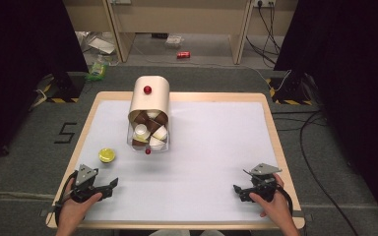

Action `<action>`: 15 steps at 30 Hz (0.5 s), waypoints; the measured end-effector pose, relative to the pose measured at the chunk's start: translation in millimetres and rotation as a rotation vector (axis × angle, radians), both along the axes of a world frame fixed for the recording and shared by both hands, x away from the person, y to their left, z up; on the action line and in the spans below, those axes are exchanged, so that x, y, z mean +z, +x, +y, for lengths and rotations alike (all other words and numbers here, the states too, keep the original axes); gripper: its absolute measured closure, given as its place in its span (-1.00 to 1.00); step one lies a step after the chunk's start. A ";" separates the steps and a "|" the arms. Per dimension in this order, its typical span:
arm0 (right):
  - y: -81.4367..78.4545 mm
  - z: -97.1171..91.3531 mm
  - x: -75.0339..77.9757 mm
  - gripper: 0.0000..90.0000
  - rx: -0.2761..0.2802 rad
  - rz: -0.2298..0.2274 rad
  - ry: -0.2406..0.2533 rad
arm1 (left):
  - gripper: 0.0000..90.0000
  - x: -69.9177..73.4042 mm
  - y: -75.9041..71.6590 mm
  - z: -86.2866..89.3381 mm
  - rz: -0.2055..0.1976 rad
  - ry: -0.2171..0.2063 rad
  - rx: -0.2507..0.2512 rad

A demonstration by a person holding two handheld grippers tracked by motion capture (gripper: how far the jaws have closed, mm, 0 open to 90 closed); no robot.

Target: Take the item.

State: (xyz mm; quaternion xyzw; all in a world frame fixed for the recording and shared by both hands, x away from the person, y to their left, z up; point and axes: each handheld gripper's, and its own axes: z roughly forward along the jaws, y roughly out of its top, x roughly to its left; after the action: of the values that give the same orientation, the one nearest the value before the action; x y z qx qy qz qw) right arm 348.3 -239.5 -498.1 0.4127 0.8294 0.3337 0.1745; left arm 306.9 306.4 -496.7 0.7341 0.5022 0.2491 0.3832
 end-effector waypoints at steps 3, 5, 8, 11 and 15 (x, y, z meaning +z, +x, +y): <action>0.0 0.0 0.0 -0.99 0.000 0.000 0.000 | -0.65 -4.4 -3.8 1.3 0.010 0.003 0.004; 0.0 0.0 0.0 -0.99 0.000 0.000 0.000 | -0.65 -4.2 -5.6 2.0 0.005 -0.001 0.007; 0.0 0.0 0.0 -0.99 0.000 0.001 0.000 | -0.65 -5.9 -7.5 1.1 0.016 0.014 0.003; 0.0 0.0 0.0 -0.99 -0.001 0.001 0.001 | -0.65 -12.2 -10.0 0.4 0.035 0.030 0.002; 0.0 0.0 0.0 -1.00 -0.001 0.001 0.001 | -0.66 -15.3 -14.3 3.6 0.021 -0.005 0.014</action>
State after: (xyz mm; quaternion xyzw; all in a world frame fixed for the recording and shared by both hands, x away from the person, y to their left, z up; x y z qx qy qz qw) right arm 348.3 -239.5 -498.2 0.4134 0.8290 0.3340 0.1740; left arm 292.6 310.0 -512.0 0.7323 0.5118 0.2427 0.3779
